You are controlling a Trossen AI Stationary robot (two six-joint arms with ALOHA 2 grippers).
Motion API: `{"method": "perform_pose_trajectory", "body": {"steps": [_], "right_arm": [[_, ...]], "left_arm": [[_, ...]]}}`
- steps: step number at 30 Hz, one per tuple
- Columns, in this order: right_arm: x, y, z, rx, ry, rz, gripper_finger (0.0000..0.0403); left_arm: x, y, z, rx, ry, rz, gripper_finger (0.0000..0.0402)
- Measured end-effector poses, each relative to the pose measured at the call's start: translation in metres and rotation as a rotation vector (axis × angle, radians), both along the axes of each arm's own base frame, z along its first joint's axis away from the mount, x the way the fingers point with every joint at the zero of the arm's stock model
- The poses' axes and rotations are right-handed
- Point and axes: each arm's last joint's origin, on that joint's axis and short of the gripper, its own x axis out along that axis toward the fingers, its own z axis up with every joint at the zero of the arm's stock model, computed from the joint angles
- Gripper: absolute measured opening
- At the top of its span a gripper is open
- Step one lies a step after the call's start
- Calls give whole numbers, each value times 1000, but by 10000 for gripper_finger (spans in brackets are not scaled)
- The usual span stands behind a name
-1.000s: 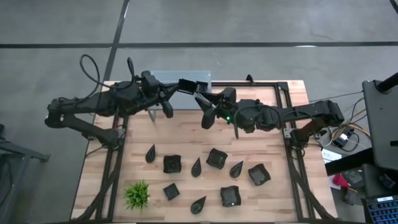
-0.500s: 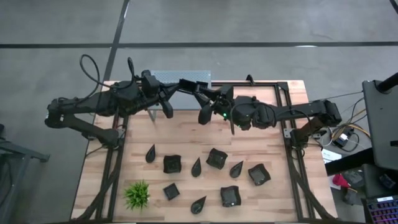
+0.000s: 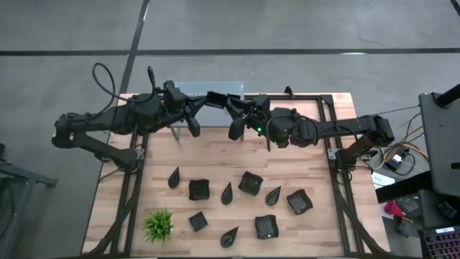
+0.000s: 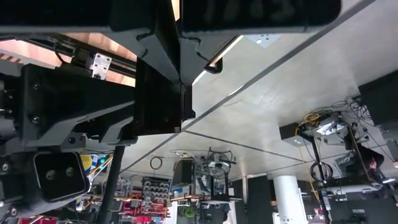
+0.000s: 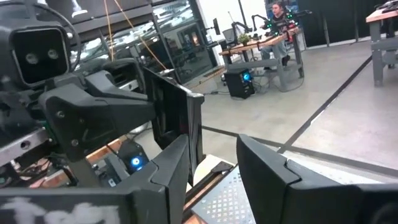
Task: Pick & Place Mini shaped plates
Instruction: Stack the square plate on top of the other square plates on the shelf
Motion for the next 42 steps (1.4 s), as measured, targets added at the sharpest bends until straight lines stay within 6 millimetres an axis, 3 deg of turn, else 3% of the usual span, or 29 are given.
{"method": "perform_pose_trajectory", "body": {"steps": [17, 30, 36, 42], "right_arm": [[1, -1, 1, 2, -17, 42, 111], [1, -1, 1, 6, -20, 47, 14], [1, -3, 1, 63, -61, 41, 8], [0, -12, 2, 139, -118, 32, 8]], "left_arm": [[1, -1, 0, -4, -2, -31, 0], [1, -1, 0, -8, -3, -31, 1], [1, -2, 0, -14, -6, -76, 23], [1, -2, 1, -13, -14, -82, 71]]}}
